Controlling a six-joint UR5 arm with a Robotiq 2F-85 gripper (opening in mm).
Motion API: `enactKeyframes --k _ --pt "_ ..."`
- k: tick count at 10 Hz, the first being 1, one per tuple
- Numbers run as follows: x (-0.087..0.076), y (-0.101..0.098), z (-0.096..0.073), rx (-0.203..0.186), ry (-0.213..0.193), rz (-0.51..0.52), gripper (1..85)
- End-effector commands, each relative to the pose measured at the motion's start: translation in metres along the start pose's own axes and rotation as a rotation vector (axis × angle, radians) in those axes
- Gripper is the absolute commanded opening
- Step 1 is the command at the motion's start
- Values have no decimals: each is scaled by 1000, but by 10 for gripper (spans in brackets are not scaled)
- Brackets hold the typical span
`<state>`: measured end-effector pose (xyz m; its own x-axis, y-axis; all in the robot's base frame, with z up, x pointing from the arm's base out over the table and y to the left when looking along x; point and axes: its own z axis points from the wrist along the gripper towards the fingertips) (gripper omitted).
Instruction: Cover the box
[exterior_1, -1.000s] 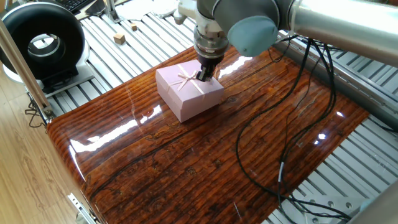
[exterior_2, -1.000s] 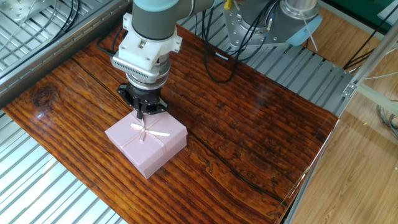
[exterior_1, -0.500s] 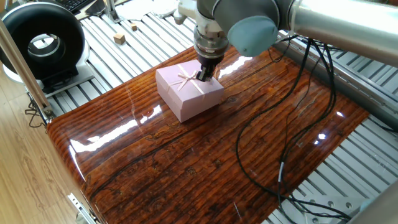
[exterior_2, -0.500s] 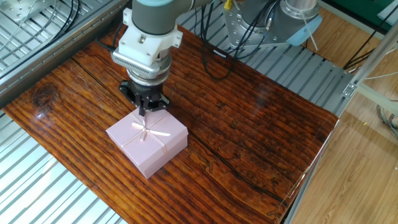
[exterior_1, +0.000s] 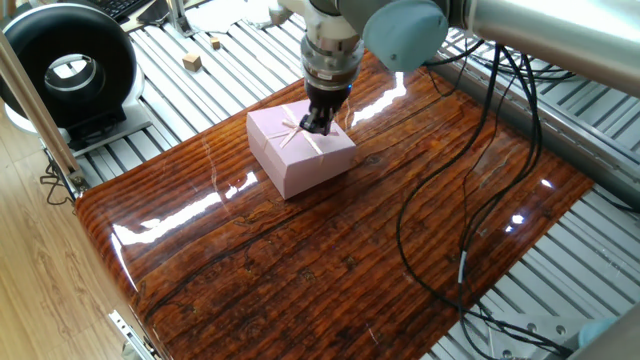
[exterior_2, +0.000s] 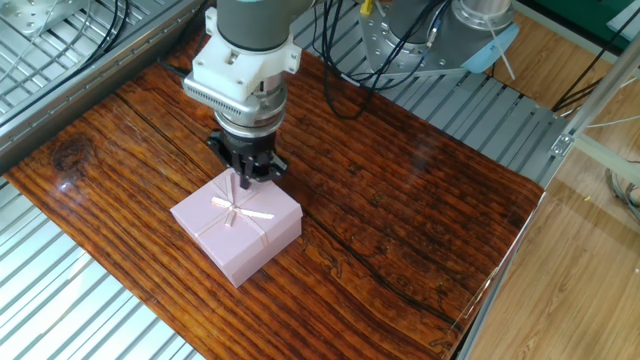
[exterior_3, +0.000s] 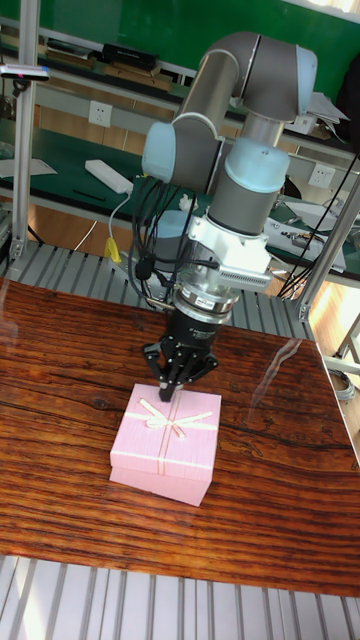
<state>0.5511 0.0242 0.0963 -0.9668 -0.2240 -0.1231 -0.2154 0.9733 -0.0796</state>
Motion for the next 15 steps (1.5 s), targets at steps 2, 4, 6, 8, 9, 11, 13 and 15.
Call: enactKeyframes --k 2,4,6,8,9,11,13,15 --pt "-7 24 -5 -62 -12 68 10" --pt "-13 31 -4 -73 -28 78 10" --pt "-17 36 -3 -88 -39 87 10" --pt "-22 40 -2 -99 -50 98 10" --pt "-23 42 -1 -98 -53 103 10" --pt "-27 44 1 -97 -59 109 10" --pt "-28 44 1 -98 -64 110 10" --pt "-28 43 2 -98 -65 108 10"
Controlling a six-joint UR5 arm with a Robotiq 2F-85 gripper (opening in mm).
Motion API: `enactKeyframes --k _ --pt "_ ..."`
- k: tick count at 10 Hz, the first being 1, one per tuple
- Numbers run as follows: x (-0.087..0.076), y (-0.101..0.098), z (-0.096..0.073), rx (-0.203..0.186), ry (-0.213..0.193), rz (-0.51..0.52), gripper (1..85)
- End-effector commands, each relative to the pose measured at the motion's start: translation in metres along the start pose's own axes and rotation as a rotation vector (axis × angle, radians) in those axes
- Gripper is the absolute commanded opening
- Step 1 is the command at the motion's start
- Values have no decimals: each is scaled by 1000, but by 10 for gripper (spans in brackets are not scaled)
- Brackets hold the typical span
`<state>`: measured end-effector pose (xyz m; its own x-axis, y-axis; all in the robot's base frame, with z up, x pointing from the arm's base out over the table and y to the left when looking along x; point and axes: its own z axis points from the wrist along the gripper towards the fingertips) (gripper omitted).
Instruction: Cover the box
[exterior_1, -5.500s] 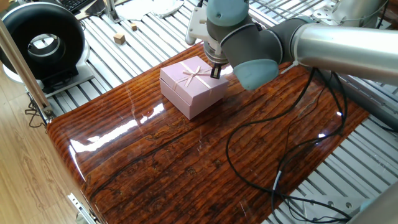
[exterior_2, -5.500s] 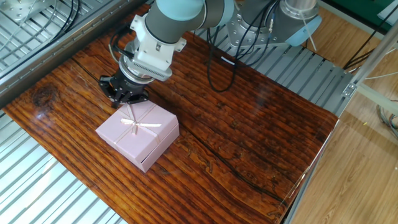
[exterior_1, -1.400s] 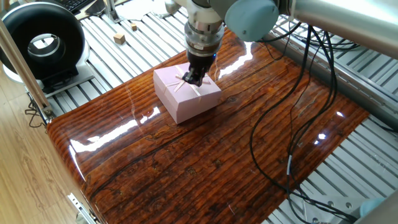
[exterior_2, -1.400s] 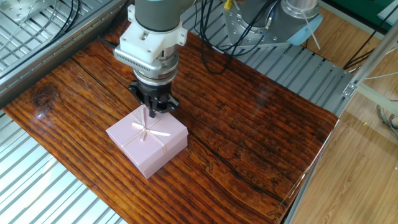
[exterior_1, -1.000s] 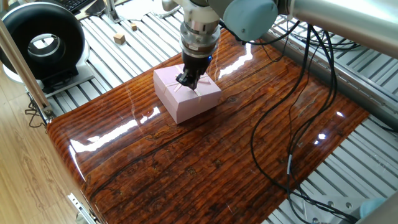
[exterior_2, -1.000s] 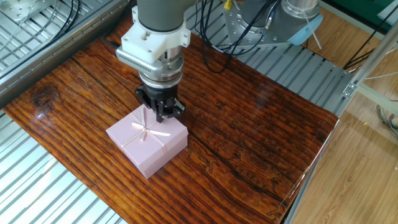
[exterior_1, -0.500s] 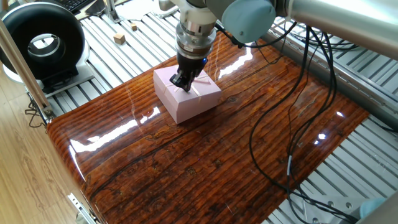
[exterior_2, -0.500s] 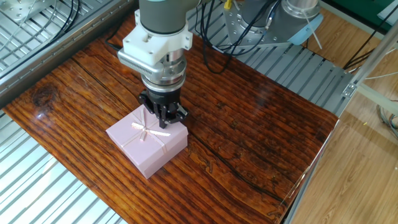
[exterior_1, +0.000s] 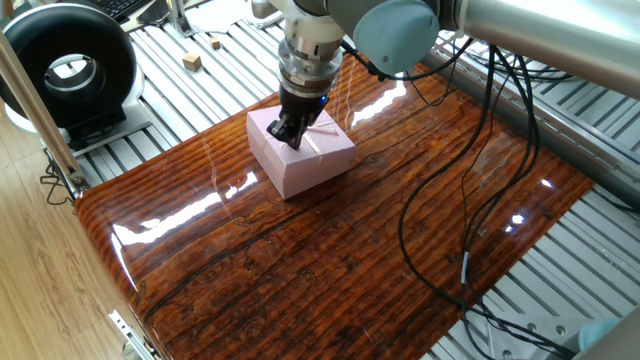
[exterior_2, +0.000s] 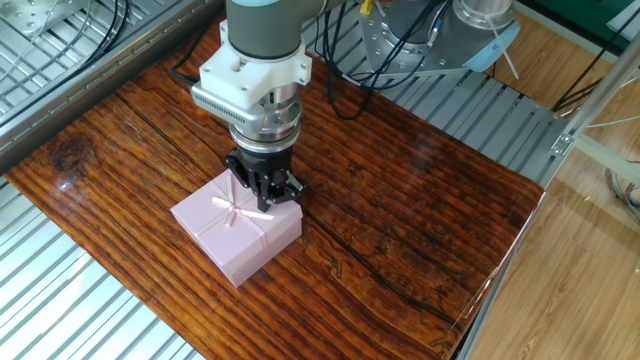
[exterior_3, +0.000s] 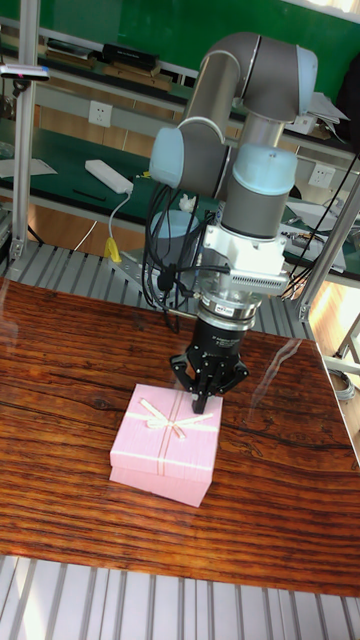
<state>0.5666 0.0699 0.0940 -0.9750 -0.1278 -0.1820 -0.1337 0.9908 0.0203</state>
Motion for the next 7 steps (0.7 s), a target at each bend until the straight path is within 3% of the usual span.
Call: enactKeyframes --k 1,7 --pt "-3 2 0 -13 -9 11 10" --pt "2 2 -2 -4 5 13 10"
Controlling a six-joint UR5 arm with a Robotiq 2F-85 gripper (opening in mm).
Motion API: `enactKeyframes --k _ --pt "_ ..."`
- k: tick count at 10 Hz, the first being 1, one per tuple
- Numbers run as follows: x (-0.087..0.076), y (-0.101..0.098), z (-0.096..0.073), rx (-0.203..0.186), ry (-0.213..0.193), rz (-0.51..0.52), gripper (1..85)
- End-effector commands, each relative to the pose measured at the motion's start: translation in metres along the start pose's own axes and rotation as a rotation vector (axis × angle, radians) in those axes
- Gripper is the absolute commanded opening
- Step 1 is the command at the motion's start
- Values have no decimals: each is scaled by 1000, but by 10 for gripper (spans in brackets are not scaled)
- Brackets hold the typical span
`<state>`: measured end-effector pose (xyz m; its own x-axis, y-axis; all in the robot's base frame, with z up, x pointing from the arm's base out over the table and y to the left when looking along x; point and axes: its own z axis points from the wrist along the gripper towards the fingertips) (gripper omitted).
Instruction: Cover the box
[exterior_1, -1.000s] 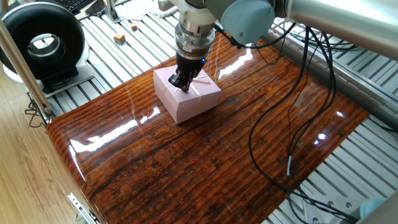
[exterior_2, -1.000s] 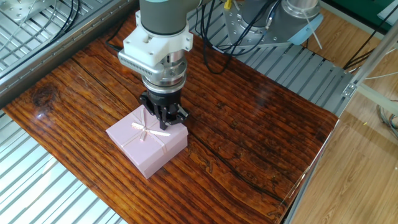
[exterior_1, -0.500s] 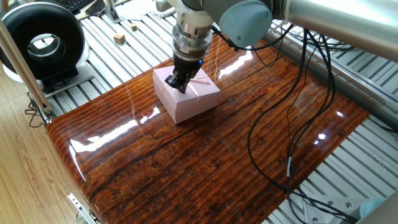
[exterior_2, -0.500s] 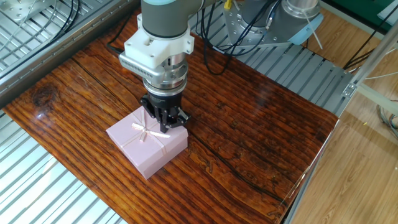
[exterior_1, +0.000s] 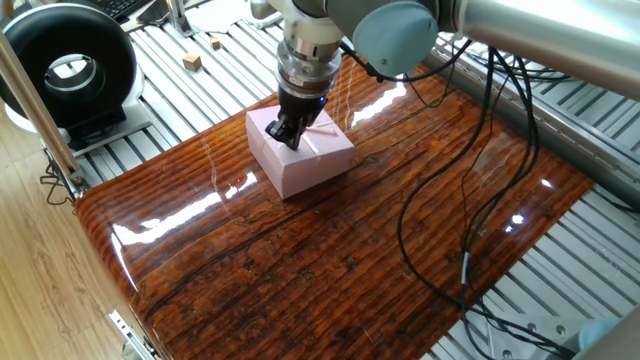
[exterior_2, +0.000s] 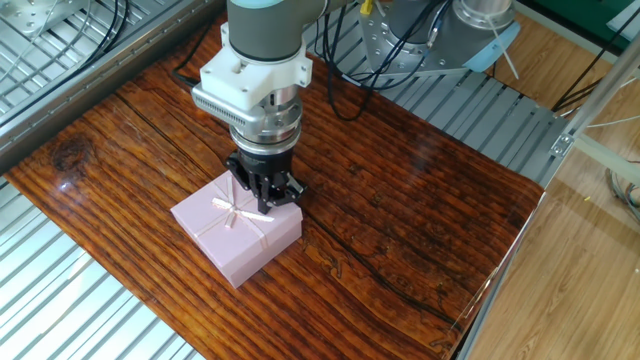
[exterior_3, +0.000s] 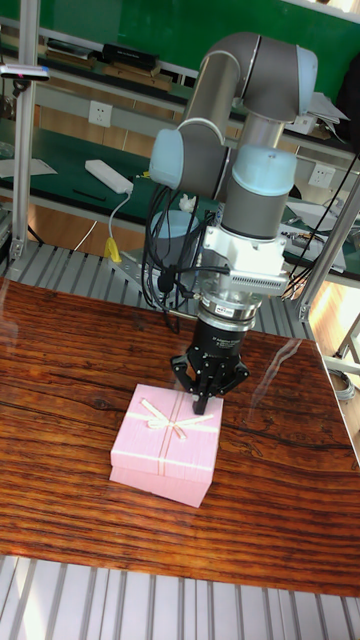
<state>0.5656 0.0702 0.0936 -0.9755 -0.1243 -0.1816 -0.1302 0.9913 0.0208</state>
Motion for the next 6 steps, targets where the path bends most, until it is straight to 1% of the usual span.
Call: enactKeyframes --k 1,2,3,4,6 --pt "1 2 -3 -4 3 13 10" --pt "-1 3 -2 -7 -1 15 10" --pt "-4 11 -3 -24 -6 32 10" --pt "-5 20 -5 -40 -1 56 10" --pt "-6 21 -7 -39 -3 58 10"
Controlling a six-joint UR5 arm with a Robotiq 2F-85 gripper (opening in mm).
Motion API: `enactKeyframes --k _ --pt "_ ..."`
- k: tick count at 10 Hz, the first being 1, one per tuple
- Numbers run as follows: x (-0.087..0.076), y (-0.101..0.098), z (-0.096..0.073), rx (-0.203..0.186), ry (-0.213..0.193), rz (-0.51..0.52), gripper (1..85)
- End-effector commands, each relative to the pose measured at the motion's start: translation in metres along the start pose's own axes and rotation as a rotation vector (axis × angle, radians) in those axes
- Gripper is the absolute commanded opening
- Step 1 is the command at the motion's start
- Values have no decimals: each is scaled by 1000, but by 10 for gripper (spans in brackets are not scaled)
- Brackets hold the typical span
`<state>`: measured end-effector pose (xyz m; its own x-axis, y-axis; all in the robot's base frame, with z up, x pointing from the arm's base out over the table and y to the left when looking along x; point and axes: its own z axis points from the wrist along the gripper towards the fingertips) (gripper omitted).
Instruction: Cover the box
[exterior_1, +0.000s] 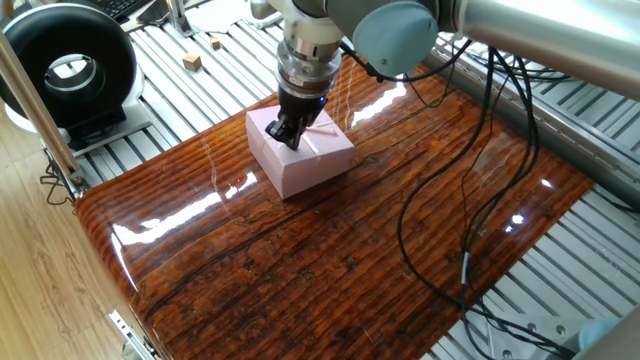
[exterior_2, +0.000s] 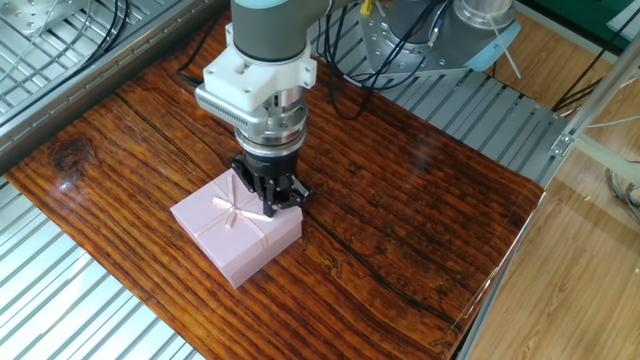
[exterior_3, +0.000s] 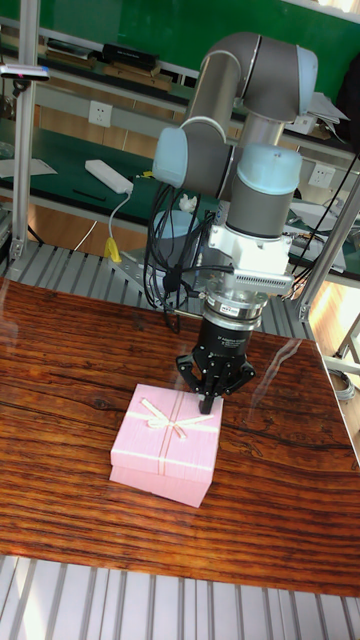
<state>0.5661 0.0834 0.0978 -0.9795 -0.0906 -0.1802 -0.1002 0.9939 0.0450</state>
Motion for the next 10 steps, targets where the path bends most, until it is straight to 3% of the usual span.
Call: enactKeyframes --k 1,5,7,10 --pt "-3 8 -3 -20 -4 22 10" --pt "-7 6 1 -9 -6 14 10" --pt "-15 29 2 -75 -20 88 10" --pt "-20 32 5 -78 -29 90 10"
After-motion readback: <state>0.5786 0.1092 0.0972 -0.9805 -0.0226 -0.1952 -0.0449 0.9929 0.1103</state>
